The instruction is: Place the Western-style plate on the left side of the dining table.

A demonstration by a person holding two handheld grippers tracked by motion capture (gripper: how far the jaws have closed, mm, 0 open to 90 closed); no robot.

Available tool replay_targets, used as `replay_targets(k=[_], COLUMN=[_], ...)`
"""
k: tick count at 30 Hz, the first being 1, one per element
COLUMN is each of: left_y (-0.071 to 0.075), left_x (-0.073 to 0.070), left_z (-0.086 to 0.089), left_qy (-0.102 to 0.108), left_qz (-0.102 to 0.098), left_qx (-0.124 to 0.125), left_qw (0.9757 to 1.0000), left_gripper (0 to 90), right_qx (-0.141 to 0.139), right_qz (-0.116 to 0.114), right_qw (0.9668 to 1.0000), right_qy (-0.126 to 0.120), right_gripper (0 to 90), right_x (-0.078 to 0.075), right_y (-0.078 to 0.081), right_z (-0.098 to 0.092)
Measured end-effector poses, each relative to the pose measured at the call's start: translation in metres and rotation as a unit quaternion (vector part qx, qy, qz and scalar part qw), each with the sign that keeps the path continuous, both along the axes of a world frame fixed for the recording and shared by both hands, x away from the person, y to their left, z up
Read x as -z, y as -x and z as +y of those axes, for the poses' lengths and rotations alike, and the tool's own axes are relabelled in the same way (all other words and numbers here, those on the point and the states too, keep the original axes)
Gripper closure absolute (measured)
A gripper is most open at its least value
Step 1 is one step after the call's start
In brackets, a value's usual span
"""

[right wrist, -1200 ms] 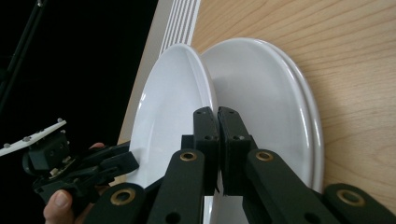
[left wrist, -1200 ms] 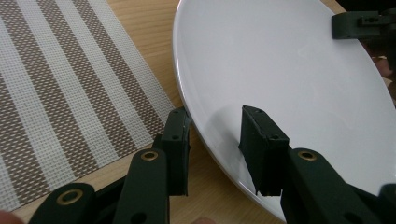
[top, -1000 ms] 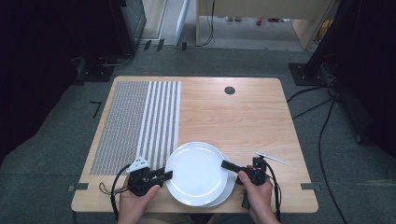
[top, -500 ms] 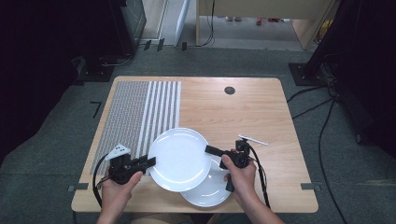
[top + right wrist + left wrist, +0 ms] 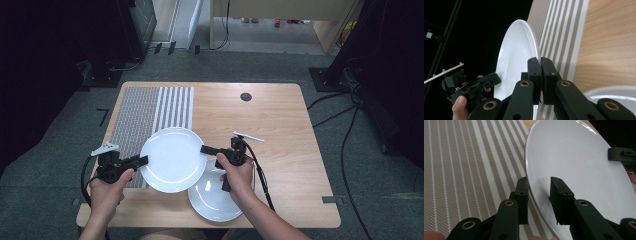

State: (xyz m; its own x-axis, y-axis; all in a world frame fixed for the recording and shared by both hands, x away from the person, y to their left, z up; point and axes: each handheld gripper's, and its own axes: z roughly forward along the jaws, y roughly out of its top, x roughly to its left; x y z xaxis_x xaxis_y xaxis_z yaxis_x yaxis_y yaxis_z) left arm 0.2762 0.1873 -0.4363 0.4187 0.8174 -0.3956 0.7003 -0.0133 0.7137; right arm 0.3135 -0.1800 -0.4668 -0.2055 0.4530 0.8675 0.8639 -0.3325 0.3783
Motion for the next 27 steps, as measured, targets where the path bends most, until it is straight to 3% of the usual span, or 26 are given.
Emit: replay_targets(k=[12, 17, 19, 27], left_y=[-0.023, -0.039, -0.050, -0.078], left_x=[0.000, 0.006, 0.010, 0.021], left_z=[0.029, 0.040, 0.045, 0.053], left_qy=[-0.004, 0.000, -0.001, -0.009], left_qz=[0.004, 0.016, 0.024, 0.046], left_qx=[-0.029, -0.045, -0.053, -0.070], left_qw=[0.9996, 0.9988, 0.9983, 0.9964], left_gripper=[69.6, 70.2, 70.4, 69.7], right_qx=[-0.015, -0.014, -0.014, -0.009], right_qz=[0.008, 0.023, 0.039, 0.056], right_qw=[0.9999, 0.9996, 0.9991, 0.9984], right_qy=[-0.002, -0.004, -0.006, 0.005], right_gripper=[88.8, 88.8, 88.8, 88.8], right_x=[0.002, 0.011, 0.017, 0.025], right_y=[-0.033, -0.051, -0.062, -0.088], right_z=[0.031, 0.043, 0.050, 0.065])
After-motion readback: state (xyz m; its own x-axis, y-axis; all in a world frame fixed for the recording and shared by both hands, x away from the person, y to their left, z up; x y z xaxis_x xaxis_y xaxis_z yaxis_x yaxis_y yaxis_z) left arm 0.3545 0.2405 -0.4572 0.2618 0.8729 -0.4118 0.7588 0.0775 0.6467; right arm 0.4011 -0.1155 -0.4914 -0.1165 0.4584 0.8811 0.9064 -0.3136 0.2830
